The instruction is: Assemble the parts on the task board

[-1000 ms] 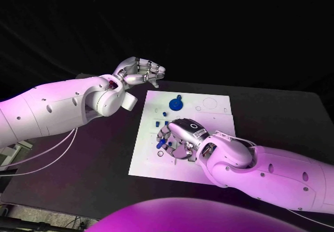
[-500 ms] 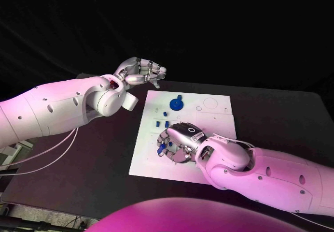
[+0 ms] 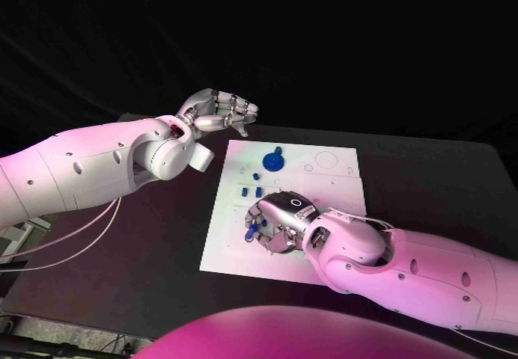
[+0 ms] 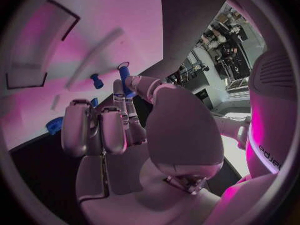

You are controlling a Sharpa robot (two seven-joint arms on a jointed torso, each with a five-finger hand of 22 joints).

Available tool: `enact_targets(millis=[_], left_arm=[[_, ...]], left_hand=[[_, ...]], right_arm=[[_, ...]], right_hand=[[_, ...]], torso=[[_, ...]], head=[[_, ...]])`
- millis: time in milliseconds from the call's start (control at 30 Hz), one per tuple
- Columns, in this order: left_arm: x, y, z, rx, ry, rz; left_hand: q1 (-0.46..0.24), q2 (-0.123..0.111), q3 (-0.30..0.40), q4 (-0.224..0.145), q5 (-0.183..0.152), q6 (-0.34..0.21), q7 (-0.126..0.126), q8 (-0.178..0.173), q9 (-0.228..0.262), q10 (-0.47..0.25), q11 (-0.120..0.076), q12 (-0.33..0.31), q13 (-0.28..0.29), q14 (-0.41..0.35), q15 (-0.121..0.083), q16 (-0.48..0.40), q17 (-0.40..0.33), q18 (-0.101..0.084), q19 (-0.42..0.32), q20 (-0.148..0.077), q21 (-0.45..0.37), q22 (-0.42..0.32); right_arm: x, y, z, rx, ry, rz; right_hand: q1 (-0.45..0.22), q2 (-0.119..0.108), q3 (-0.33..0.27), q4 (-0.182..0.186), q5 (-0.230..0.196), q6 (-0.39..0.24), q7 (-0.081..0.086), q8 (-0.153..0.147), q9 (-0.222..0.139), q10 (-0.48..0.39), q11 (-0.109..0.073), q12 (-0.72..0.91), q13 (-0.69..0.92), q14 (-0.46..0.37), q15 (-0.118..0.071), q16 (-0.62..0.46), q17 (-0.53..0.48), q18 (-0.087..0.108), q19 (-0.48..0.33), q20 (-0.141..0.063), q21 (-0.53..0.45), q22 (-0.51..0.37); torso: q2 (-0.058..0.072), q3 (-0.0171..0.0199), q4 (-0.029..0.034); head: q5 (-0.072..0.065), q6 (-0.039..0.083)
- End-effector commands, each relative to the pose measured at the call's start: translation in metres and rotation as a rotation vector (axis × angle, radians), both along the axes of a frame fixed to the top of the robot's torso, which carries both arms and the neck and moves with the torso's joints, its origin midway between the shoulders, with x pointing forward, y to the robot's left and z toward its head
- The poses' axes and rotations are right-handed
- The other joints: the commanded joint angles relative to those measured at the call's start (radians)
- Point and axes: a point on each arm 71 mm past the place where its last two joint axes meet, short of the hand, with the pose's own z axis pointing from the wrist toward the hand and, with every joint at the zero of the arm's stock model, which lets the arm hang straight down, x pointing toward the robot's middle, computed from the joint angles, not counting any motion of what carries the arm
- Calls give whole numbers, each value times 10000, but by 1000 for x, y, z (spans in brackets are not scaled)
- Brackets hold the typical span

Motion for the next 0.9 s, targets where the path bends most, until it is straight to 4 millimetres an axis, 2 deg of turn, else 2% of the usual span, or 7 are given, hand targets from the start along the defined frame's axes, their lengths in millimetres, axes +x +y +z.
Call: enact_targets(millis=[33,633,900], left_arm=[[-1,-2,1,-100,16,-153],[-1,-1,1,-87,12,-134],[-1,0,1,-85,14,-133]], left_hand=[[-13,71,25,-61,66,-84,-18,7,-14,-70,-3,27,7,-58,14,-40,-14,126,-39,44,-26,-6],[-10,87,37,-77,65,-92,-14,10,-15,-96,3,36,7,-67,20,-44,-16,125,-47,46,-21,-1],[-10,87,37,-77,65,-92,-14,10,-15,-96,3,36,7,-67,20,-44,-16,125,-47,46,-21,-1]], right_arm=[[0,1,-3,-356,-24,63],[0,0,-6,-630,161,63],[-1,0,-5,-496,144,70]], right_hand=[[-100,-19,-49,-15,-16,70,9,43,987,-17,22,-35,11,212,-15,-38,2,-183,-4,41,-9,1328],[-129,-31,-85,-29,-20,58,9,57,1005,-18,23,-37,17,207,-15,-46,-18,-183,-5,42,-10,1330],[-136,-30,-95,-33,-20,58,7,64,1012,-15,22,-36,20,206,-15,-50,-26,-182,-6,43,-13,1329]], torso=[[-2,4,2],[-8,-4,0],[-10,3,4]], head=[[-12,1],[34,1],[72,1]])
